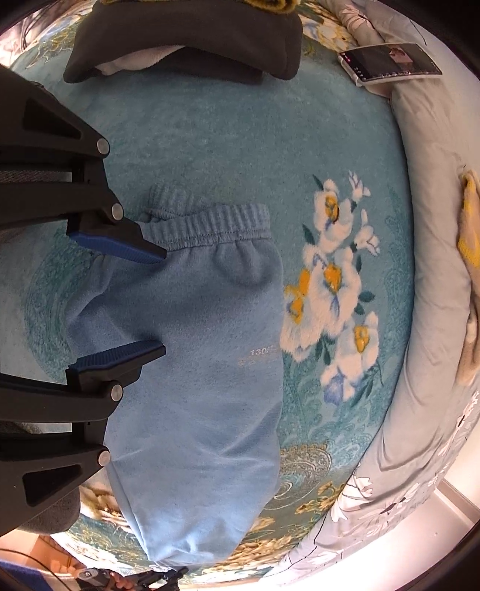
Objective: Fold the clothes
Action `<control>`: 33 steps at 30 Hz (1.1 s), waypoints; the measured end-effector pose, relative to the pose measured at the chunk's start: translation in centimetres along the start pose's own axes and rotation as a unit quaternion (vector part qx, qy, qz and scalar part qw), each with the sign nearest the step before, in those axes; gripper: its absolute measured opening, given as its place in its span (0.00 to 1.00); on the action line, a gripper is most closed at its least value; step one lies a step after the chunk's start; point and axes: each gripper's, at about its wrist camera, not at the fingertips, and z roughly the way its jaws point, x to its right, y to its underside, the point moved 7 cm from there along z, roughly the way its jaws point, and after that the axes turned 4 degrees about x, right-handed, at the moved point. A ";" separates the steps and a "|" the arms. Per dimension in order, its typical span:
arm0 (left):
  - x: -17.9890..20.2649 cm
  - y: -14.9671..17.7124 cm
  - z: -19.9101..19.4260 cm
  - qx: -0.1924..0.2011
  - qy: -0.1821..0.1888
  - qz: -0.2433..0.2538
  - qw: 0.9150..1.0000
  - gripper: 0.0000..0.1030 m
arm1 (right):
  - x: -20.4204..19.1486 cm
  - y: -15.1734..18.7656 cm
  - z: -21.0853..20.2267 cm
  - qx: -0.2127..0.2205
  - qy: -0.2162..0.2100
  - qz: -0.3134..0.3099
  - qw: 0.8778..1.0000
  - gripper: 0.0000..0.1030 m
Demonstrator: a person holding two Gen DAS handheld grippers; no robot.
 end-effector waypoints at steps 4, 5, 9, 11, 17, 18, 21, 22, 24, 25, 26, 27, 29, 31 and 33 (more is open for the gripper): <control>0.2 0.0 0.1 0.002 -0.005 0.003 1.000 0.47 | -0.4 -0.4 -3.8 0.051 -0.011 -0.022 0.998 0.04; 0.2 0.0 0.1 0.002 -0.006 0.004 1.000 0.47 | -0.1 -0.4 -4.6 0.059 -0.011 -0.023 0.998 0.04; 0.5 0.2 0.3 -0.003 -0.010 0.009 1.000 0.48 | 3.3 0.8 -3.5 0.017 0.010 0.006 1.000 0.04; 0.5 0.2 0.0 -0.003 -0.010 0.010 1.000 0.48 | 4.4 1.1 -2.8 0.011 0.016 0.016 1.000 0.05; 0.4 0.2 0.2 -0.004 -0.012 0.006 1.000 0.48 | 5.0 1.3 -2.7 0.017 0.052 -0.004 0.999 0.17; 0.4 0.2 0.2 -0.005 -0.013 0.008 1.000 0.48 | 5.2 1.4 -2.6 0.017 0.057 -0.008 0.998 0.23; 0.6 0.3 0.5 -0.005 -0.024 0.017 1.000 0.48 | 6.0 1.1 -2.6 0.025 0.047 0.010 0.999 0.28; 0.6 0.3 0.6 -0.005 -0.028 0.019 0.999 0.49 | 6.1 1.0 -2.6 0.028 0.041 0.018 0.999 0.28; 0.6 0.3 0.6 -0.002 -0.034 0.021 0.999 0.49 | 6.3 0.8 -2.2 0.033 0.026 0.037 0.998 0.28; 0.6 0.3 0.6 -0.001 -0.035 0.022 0.999 0.49 | 6.2 0.7 -2.1 0.037 0.016 0.046 0.998 0.30; 0.6 0.4 0.6 -0.001 -0.036 0.022 0.999 0.49 | 6.1 0.6 -2.0 0.041 0.007 0.054 0.998 0.30; 0.6 0.4 0.7 -0.002 -0.036 0.023 0.999 0.49 | 6.0 0.5 -1.9 0.045 -0.002 0.062 0.997 0.26; 0.5 0.5 0.9 -0.005 -0.037 0.025 0.999 0.49 | 5.6 0.4 -1.7 0.043 -0.015 0.068 0.997 0.07; 0.5 0.5 1.0 -0.008 -0.037 0.023 0.999 0.49 | 4.9 0.1 -1.7 0.042 -0.019 0.059 0.997 0.07; 0.4 0.5 1.1 -0.011 -0.036 0.021 0.999 0.49 | 4.0 -1.0 -2.9 0.061 -0.024 0.044 0.997 0.06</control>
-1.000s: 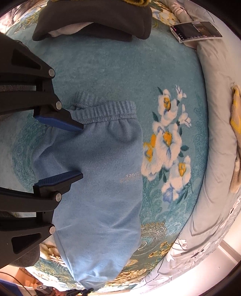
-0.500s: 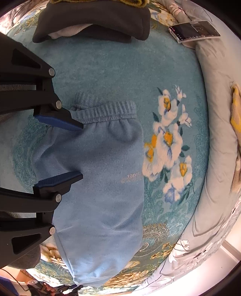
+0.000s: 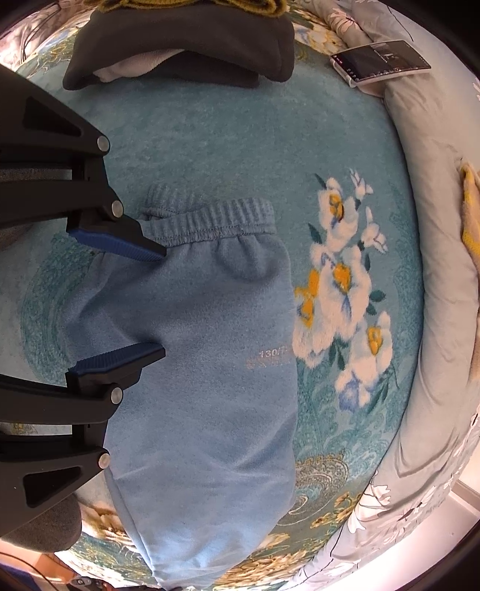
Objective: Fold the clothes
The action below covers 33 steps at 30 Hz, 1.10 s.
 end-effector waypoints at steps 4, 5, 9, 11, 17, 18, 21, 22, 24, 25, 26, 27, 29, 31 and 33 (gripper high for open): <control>-0.1 0.2 0.4 -0.009 0.009 -0.008 1.000 0.49 | -0.5 -1.9 -0.7 0.010 0.009 -0.015 1.000 0.05; -0.2 0.3 0.5 -0.010 0.011 -0.010 1.000 0.49 | -0.2 -1.9 -0.4 0.003 0.019 -0.016 1.000 0.05; -0.5 0.2 -0.2 -0.005 0.027 -0.030 0.999 0.49 | 0.5 -1.3 -0.1 -0.008 0.028 -0.009 1.000 0.05; -0.8 0.2 -0.5 -0.004 0.028 -0.032 0.999 0.49 | 0.0 -1.4 -0.7 -0.004 0.024 -0.016 1.000 0.05; -1.3 0.1 -1.5 0.008 0.029 -0.040 0.999 0.49 | -6.6 -1.1 -3.3 0.019 0.028 -0.129 0.991 0.05; -1.3 0.1 -1.8 0.012 0.029 -0.041 0.999 0.49 | -8.4 -0.6 -3.9 0.025 0.029 -0.161 0.986 0.05; -1.6 0.0 -2.9 0.030 0.028 -0.044 0.998 0.49 | -14.5 2.6 -5.0 0.026 0.007 -0.257 0.966 0.06; -1.8 0.0 -3.2 0.035 0.031 -0.049 0.998 0.49 | -16.5 4.2 -5.0 0.020 -0.002 -0.288 0.957 0.06; -2.3 -0.1 -3.8 0.042 0.042 -0.061 0.996 0.51 | -20.5 7.7 -4.4 0.001 -0.017 -0.351 0.936 0.06; -2.4 -0.2 -4.0 0.045 0.045 -0.064 0.996 0.52 | -22.1 9.6 -4.0 -0.009 -0.024 -0.376 0.926 0.06; -2.4 -0.5 -4.2 0.049 0.048 -0.066 0.995 0.52 | -23.7 11.5 -3.5 -0.020 -0.031 -0.401 0.915 0.06; -2.4 -0.7 -4.3 0.053 0.051 -0.069 0.995 0.53 | -25.1 13.4 -2.8 -0.031 -0.038 -0.422 0.905 0.06; -2.4 -1.0 -4.7 0.058 0.062 -0.076 0.993 0.53 | -26.8 17.4 -1.3 -0.054 -0.046 -0.454 0.888 0.06; -2.4 -1.4 -4.8 0.063 0.074 -0.083 0.992 0.54 | -28.1 21.3 0.0 -0.080 -0.055 -0.476 0.874 0.06; -2.6 -1.4 -5.1 0.067 0.081 -0.086 0.991 0.54 | -28.8 25.2 1.3 -0.105 -0.060 -0.497 0.859 0.06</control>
